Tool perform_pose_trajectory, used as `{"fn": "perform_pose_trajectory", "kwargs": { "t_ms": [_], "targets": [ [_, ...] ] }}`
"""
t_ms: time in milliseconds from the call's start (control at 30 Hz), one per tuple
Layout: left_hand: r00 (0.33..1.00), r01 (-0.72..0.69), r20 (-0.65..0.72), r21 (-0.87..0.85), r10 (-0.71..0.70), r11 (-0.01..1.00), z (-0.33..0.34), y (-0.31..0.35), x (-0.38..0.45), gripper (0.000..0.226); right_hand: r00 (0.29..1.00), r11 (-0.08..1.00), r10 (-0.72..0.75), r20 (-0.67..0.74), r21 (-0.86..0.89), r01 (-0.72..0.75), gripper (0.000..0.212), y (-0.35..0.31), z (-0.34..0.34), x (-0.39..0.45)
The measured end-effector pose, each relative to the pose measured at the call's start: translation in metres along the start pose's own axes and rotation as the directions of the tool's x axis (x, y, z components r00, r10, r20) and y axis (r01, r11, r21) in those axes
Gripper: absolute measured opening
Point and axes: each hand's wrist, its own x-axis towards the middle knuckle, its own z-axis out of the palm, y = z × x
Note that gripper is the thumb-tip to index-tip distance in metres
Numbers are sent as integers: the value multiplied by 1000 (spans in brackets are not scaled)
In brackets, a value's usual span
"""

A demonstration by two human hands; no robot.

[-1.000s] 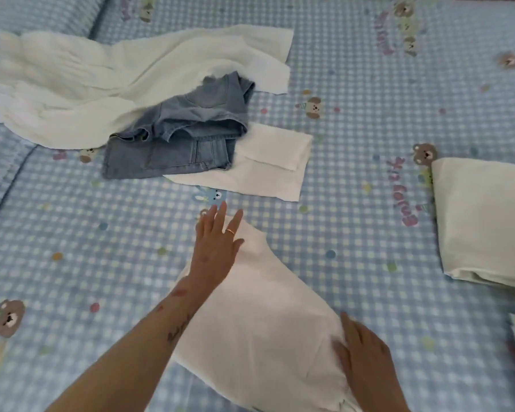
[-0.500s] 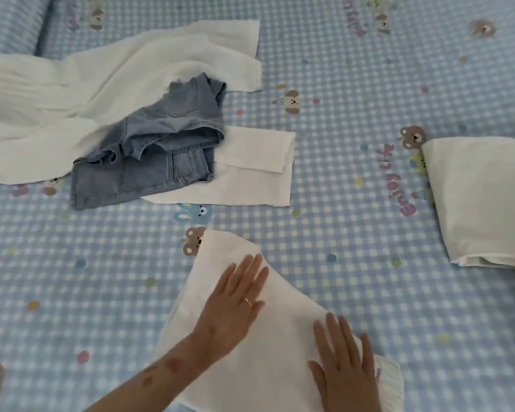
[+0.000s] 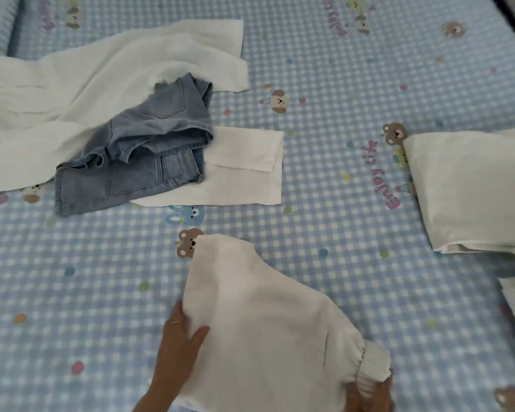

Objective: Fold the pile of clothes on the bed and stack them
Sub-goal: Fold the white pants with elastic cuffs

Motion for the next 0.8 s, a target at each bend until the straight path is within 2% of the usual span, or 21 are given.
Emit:
{"fn": "perform_pose_trajectory", "kwargs": {
  "t_ms": [33,67,100,133,167,200,233,333,400,467,567,667,800],
  "targets": [
    [999,50,2,-50,-50,998,1,7,-3,69,999,978,-2,35,-207,9,37,-12,7,-8],
    [996,83,-5,-73,-83,994,-1,15,-7,58,998,914,-13,-58,-405,-12,38,-14,11,-20],
    [995,93,-34,-104,-97,990,-3,25,-11,50,981,898,-125,-148,-437,48,41,-20,10,-33],
    [992,88,-74,-153,-100,984,-4,35,-16,43,931,890,-295,-217,-416,185,46,-20,3,-46],
    [989,76,-112,-196,-99,978,-6,47,-23,37,851,840,-487,-196,-373,394,51,-16,-13,-52],
    [986,56,-140,-228,-89,972,-7,64,-29,33,720,688,-686,-103,-413,597,49,-19,-37,-52],
    [985,27,-158,-248,-68,968,-8,82,-36,32,648,599,-761,-15,-397,695,42,-34,-59,-48],
    [978,-111,-204,-331,44,937,2,155,-53,28,662,631,-749,30,-273,726,36,-116,-113,-12],
    [961,-244,-221,-394,166,886,20,218,-63,8,616,606,-787,-34,-231,761,28,-177,-155,20],
    [942,-330,-218,-468,254,820,48,285,-71,8,576,577,-814,-81,-231,783,23,-234,-197,55],
    [918,-392,-194,-579,346,715,99,381,-79,7,570,588,-808,-149,-245,771,25,-302,-252,121],
    [893,-432,-192,-624,408,651,151,459,-77,16,560,597,-802,-208,-249,763,27,-347,-289,184],
    [882,-443,-166,-609,441,658,221,509,-52,11,571,619,-784,-242,-240,748,27,-366,-308,267]
  ]
}}
